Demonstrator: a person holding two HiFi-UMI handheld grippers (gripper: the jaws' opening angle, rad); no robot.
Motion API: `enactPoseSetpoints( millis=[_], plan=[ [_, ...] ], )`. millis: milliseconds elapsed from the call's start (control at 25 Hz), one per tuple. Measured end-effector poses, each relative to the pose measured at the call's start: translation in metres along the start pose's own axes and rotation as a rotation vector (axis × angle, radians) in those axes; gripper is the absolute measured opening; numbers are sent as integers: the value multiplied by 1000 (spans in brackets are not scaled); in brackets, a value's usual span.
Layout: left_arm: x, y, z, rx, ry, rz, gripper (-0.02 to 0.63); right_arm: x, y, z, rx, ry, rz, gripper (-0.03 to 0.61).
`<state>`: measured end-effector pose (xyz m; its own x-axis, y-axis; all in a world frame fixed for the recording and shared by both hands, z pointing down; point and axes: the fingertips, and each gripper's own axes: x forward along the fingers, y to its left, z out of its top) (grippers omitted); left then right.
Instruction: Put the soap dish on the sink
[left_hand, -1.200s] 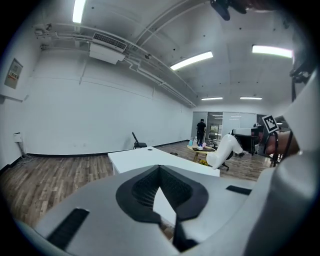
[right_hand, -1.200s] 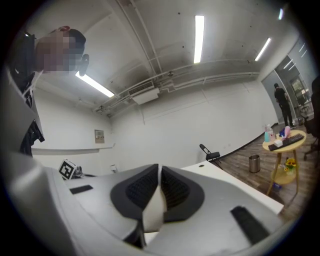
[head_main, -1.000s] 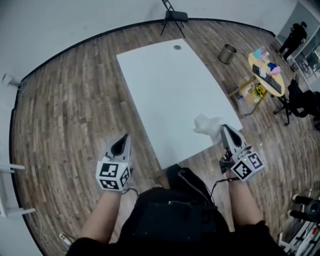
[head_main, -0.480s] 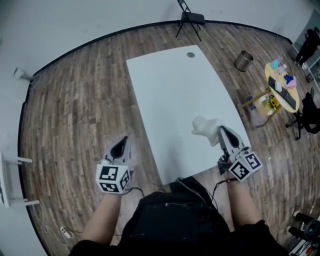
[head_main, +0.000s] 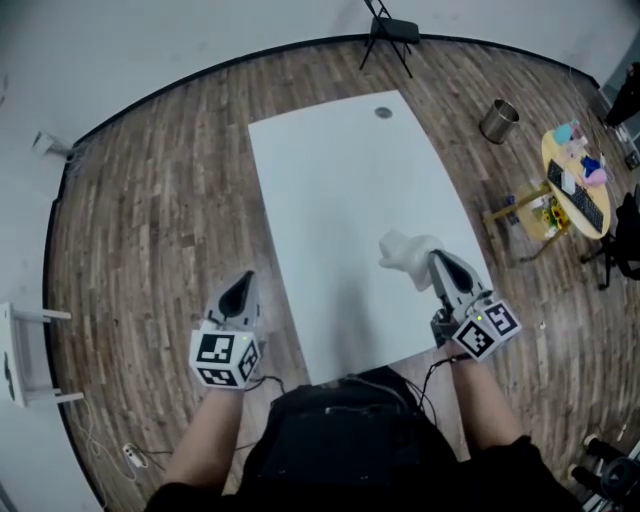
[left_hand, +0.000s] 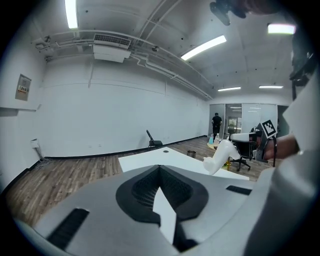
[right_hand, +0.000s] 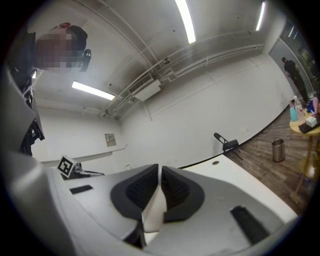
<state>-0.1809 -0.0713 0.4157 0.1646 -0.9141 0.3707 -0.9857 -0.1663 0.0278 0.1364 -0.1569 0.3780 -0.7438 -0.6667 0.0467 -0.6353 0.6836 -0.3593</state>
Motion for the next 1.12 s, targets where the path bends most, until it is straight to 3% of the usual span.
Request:
enactPoseSetpoints(
  millis=[320,560,800,1120],
  plan=[
    [22,0,18,-21,-9,26,-11,29,-25,4,4,48,32,25],
    [27,5,5,-32,21,9,-11,43,-22,-1,-7,59,28,25],
    [31,34,6,-25,18,-39,-11,52,-7,-3,-11,29,-42,25],
    [56,35,25,4,-26,-112,-11,43,-12,4,-38,-14,-128,25]
  ],
)
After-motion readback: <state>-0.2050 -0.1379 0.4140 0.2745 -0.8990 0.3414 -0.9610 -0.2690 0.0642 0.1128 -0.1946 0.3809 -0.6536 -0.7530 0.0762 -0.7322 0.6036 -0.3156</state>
